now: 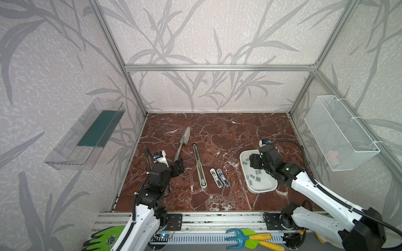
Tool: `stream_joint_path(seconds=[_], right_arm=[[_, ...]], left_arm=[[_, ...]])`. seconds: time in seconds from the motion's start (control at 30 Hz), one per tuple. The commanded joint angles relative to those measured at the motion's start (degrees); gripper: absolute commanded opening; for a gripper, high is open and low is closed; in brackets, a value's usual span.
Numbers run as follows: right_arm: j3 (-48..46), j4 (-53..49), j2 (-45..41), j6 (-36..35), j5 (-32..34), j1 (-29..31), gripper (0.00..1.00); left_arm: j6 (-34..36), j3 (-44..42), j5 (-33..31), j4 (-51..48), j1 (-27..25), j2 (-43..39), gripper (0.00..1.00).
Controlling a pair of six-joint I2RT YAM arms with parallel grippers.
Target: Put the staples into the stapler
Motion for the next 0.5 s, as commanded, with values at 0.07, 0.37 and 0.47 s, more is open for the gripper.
stream_joint_path(seconds=[0.07, 0.37, 0.47], right_arm=[[2.2, -6.3, 6.7, -5.4, -4.2, -5.4, 0.54], [-1.9, -4.4, 5.9, -3.6, -3.4, -8.1, 0.46], [-4.2, -1.2, 6.3, -3.3, -4.4, -8.8, 0.46]], left_arm=[[-1.4, 0.3, -8.2, -12.0, 0.2, -6.9, 0.99], [-1.6, -2.7, -11.5, -14.2, 0.2, -18.0, 0.99], [-1.7, -3.0, -12.8, -14.9, 0.2, -19.7, 0.99]])
